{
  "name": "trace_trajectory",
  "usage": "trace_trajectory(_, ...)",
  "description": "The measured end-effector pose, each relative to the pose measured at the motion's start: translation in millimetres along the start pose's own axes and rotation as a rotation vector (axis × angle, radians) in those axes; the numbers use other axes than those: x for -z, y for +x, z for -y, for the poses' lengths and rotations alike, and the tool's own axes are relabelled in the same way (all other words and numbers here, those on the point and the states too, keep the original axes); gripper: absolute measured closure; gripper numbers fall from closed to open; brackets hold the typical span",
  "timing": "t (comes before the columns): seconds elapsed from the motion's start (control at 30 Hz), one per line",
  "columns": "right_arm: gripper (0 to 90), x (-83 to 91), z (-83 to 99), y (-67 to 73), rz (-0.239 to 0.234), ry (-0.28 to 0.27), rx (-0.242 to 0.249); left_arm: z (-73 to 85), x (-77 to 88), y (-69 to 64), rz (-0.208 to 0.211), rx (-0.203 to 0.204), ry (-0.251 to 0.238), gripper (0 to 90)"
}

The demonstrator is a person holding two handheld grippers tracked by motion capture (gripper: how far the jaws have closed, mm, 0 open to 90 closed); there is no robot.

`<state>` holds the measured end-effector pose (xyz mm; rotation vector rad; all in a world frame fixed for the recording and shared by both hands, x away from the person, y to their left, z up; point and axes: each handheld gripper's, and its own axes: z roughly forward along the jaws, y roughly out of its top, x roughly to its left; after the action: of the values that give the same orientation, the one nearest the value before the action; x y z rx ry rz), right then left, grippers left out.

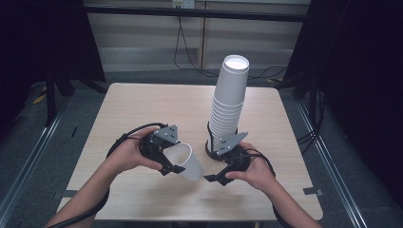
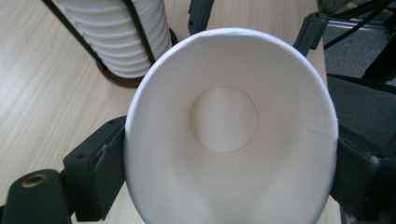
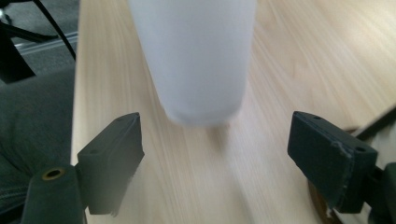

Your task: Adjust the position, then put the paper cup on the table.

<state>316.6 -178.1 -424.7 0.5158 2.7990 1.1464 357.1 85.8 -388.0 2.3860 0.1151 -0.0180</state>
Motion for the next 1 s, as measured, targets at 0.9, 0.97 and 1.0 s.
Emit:
trace_trajectory(0.9,16.7,-16.1,75.3,-11.5,0.140,0.018,-0.098,10.6,10.7,9.4,-0.058,0.048,0.070,11.9)
trace_trajectory(0.97,16.6,-18.0,78.1,-11.3,0.142,0.017,-0.100,11.7,10.3,12.2,-0.070,0.046,0.100,11.8)
trace_trajectory(1.0,16.6,-19.1,80.0,-11.1,0.150,0.018,-0.102,12.3,10.0,12.9,-0.066,0.051,0.103,11.8)
